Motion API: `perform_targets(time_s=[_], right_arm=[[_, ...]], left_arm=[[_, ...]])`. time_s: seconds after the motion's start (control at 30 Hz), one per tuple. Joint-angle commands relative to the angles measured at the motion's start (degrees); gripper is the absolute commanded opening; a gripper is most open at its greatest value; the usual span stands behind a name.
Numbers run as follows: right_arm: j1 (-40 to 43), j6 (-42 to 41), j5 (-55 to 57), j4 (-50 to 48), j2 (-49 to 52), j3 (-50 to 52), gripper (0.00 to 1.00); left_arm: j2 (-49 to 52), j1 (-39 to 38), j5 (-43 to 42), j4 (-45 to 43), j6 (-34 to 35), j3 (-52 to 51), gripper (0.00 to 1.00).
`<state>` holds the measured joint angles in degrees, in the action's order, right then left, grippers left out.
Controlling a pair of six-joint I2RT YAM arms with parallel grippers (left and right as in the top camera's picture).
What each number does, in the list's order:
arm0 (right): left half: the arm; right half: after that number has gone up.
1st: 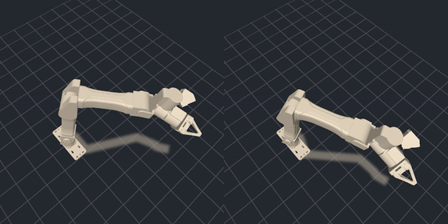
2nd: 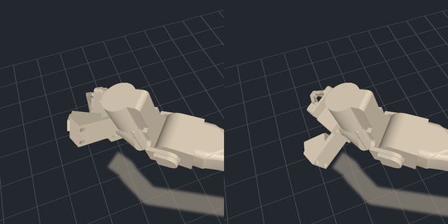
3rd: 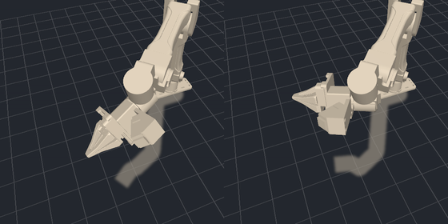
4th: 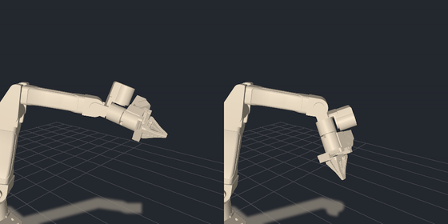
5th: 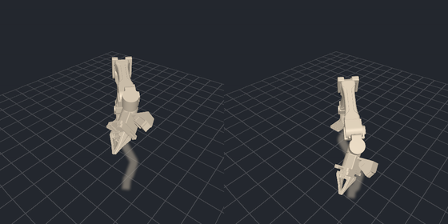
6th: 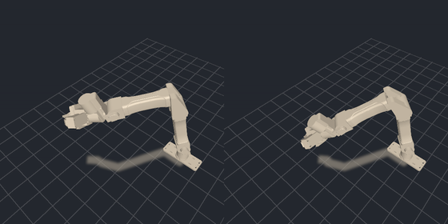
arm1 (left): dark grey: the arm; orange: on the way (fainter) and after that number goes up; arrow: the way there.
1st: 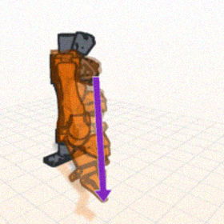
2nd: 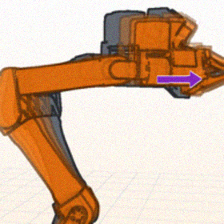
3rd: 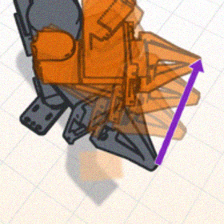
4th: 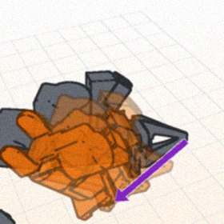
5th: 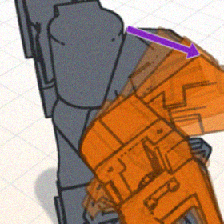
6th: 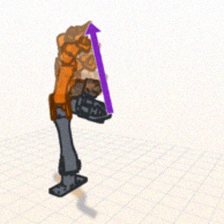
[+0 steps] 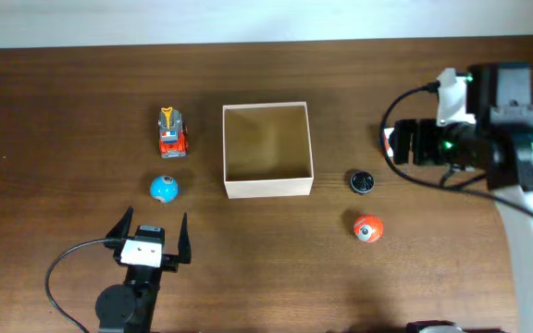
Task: Pack container
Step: 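Reach the right gripper forward and grasp the Rubik's cube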
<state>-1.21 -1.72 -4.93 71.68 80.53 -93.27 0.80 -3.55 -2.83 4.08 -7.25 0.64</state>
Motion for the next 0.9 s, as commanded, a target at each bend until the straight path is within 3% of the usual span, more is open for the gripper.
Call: perform_targets(time_s=[0.0,0.27,0.43,0.57,0.87], right_arm=[[-0.22,-0.02,4.26,-1.68,5.46,-1.2,0.99],[0.2,0.04,9.97,-6.82,18.03,-1.36,0.99],[0.2,7.17,9.97,-11.15,23.78,-1.36,0.99],[0.2,11.61,10.32,-15.3,25.73,-1.36,0.99],[2.12,13.22,9.73,-19.87,28.22,-0.59,0.99]], left_arm=[[-0.39,0.35,-0.85,0.31,0.72,-0.13,0.99],[-0.39,0.35,-0.85,0.31,0.72,-0.13,0.99],[-0.39,0.35,-0.85,0.31,0.72,-0.13,0.99],[-0.39,0.35,-0.85,0.31,0.72,-0.13,0.99],[-0.39,0.35,-0.85,0.31,0.72,-0.13,0.99]])
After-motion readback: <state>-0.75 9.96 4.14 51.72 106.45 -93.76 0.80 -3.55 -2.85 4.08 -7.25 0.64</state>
